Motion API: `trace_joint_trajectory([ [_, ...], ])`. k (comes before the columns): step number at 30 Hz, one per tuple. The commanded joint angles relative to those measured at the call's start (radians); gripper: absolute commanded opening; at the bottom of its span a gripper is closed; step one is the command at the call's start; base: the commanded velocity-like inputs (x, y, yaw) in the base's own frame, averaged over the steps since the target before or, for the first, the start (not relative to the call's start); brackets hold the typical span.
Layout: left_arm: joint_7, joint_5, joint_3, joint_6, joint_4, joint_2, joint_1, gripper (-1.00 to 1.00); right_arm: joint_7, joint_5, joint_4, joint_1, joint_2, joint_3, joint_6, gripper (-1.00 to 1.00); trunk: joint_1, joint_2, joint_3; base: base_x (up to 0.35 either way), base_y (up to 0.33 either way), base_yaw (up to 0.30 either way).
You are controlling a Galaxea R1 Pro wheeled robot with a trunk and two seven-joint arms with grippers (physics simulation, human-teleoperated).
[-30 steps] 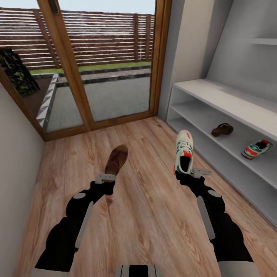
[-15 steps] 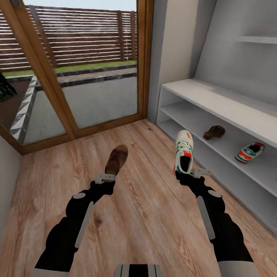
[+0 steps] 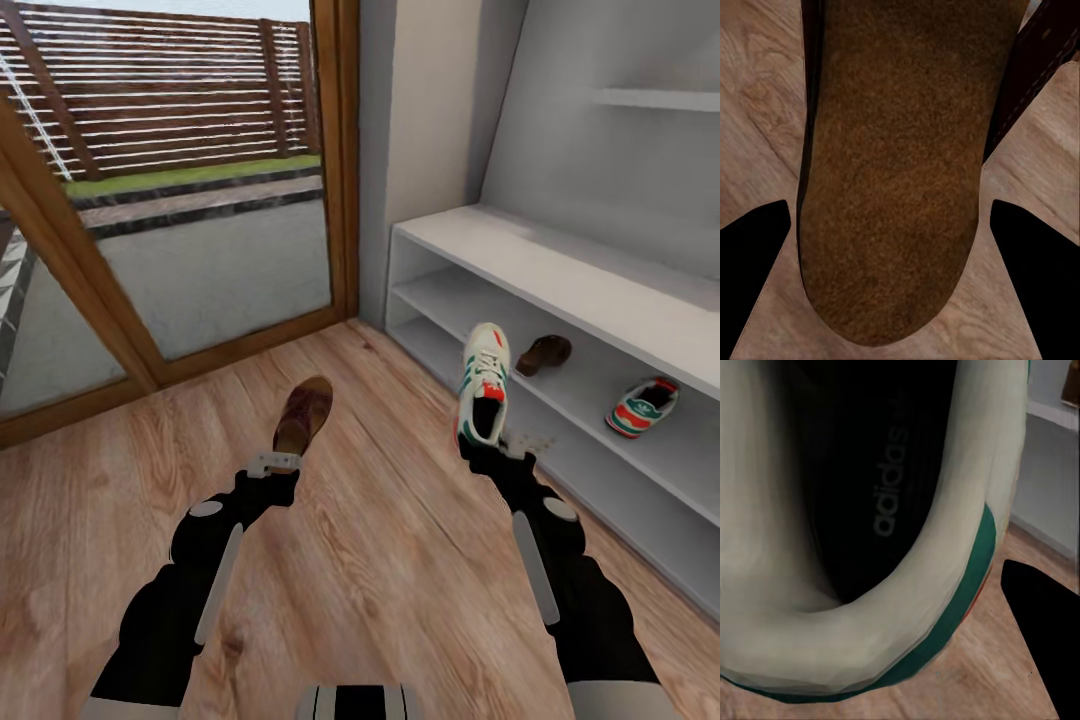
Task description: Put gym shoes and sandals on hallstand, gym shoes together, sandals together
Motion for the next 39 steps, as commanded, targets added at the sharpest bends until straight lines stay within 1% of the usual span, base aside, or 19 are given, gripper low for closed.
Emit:
trace_joint_trajectory([
  [1, -0.006, -0.004, 0.001, 0.005, -0.001, 0.0, 0.0, -1.0, -0.003, -0.011, -0.001, 0.0, 0.001, -0.001, -0.061, -1.0, 0.0, 0.0, -0.001, 0.329, 0.116, -0.183],
  [2, -0.007, -0.004, 0.001, 0.005, -0.001, 0.0, 0.0, -1.0, -0.003, -0.011, -0.001, 0.001, 0.001, -0.001, -0.114, -1.0, 0.0, 0.0, -0.002, 0.329, 0.116, -0.172],
  [3, -0.007, -0.004, 0.002, 0.005, -0.001, 0.0, 0.0, -1.0, -0.003, -0.01, -0.001, 0.001, 0.001, -0.001, -0.15, -1.0, 0.0, 0.0, -0.002, 0.329, 0.116, -0.113],
  [7, -0.009, -0.004, 0.003, 0.005, -0.001, 0.0, 0.0, -1.0, -0.005, -0.011, -0.001, 0.001, 0.001, -0.001, -0.172, -1.0, 0.0, 0.0, -0.003, 0.329, 0.12, -0.048],
  [22, -0.013, -0.005, 0.005, 0.005, -0.001, 0.0, 0.0, -1.0, -0.005, -0.012, -0.001, 0.001, 0.001, -0.001, -0.175, -1.0, 0.0, 0.0, -0.003, 0.29, 0.198, -0.002],
  [39, -0.014, -0.005, 0.004, 0.005, -0.003, 0.001, 0.0, -1.0, -0.005, -0.012, -0.001, 0.001, 0.001, -0.001, -0.175, -1.0, 0.0, 0.0, -0.003, 0.212, 0.302, 0.0],
])
